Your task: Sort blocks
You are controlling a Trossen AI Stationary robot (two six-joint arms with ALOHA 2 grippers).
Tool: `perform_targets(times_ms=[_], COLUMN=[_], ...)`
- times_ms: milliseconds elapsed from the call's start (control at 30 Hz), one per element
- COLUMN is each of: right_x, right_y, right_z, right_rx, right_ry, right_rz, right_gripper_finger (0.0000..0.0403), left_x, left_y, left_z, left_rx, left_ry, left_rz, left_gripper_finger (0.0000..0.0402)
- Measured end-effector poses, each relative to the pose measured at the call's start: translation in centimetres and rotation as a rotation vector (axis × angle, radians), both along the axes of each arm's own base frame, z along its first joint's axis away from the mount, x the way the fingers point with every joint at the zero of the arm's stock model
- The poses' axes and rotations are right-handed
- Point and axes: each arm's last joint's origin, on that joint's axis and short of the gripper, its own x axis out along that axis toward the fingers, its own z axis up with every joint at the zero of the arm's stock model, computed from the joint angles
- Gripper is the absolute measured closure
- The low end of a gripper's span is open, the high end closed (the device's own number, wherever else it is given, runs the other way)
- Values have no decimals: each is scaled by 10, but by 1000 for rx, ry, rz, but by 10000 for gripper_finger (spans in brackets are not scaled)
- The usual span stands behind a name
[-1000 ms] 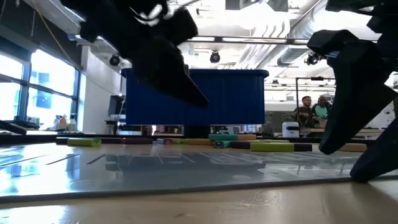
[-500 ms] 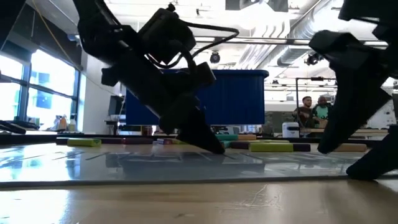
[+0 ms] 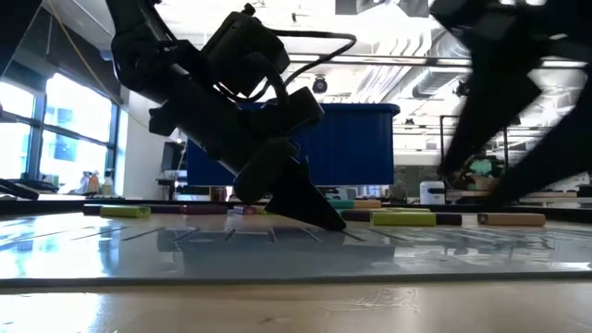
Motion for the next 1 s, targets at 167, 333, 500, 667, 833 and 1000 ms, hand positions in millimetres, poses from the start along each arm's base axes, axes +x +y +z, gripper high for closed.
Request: perform_targets(times_ms=[167, 333, 500, 667, 833, 1000], right_x=[-16, -35, -52, -54, -38, -21], right_y=[1, 8, 13, 9, -3, -18], right_z=[7, 4, -9, -15, -14, -9], right_rx=[55, 145, 211, 199, 113, 48], right_ry=[153, 254, 330, 297, 201, 167], right_rz=[-102, -225, -277, -271, -243, -261], right_gripper_finger=[269, 269, 269, 269, 269, 270], left_x=[1, 1, 1, 3, 5, 5], left_y=[5, 6, 6, 7, 5, 5], left_z=[0, 0, 1, 1, 4, 5], left_rx=[26, 48, 41, 33, 0, 26], left_ry=[0, -5, -18, -46, -86, -100], left_rz=[5, 27, 54, 62, 82, 112], left_gripper_finger=[243, 243, 243, 243, 243, 243])
